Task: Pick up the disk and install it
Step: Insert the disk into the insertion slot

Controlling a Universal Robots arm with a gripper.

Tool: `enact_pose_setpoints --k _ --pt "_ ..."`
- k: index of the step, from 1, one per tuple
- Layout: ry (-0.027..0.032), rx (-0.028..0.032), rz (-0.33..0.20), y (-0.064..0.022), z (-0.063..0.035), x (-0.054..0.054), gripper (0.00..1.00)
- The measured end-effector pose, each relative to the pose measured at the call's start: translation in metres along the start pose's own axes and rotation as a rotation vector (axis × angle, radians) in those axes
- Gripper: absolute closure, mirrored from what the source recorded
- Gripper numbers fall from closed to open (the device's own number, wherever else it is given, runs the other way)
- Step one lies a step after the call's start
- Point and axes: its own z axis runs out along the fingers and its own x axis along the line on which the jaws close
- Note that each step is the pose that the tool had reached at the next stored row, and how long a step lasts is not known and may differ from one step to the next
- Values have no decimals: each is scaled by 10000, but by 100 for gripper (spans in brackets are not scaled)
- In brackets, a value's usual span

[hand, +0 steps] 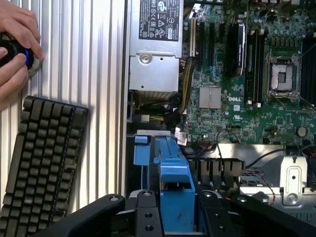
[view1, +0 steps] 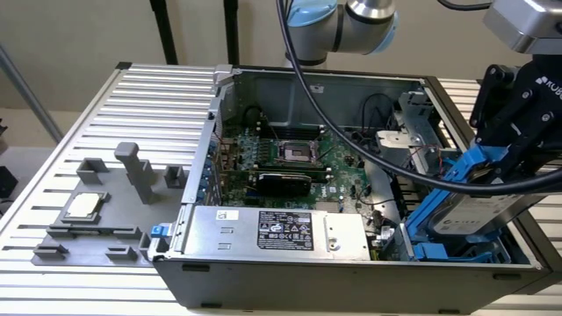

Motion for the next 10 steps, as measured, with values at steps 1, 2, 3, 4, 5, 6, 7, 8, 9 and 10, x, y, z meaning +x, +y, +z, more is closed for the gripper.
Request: enact_pose_setpoints --k 1,2,3,4,5,6,7,8,9,10 --pt "-17 1 -2 -1 11 1 67" --pt "-31 1 -3 -1 21 2 67" --pt "-44 1 -5 -2 31 2 67" --pt "-64 1 -8 -2 44 3 67" --pt "-82 2 -10 -3 55 4 67" --pt "-101 1 -14 -3 66 5 67" --pt "-118 1 -19 -4 78 7 67" --pt "-133 0 -25 -4 88 9 67" --pt "-151 0 -34 -5 100 11 67" --pt "-173 -1 -46 -5 112 14 67"
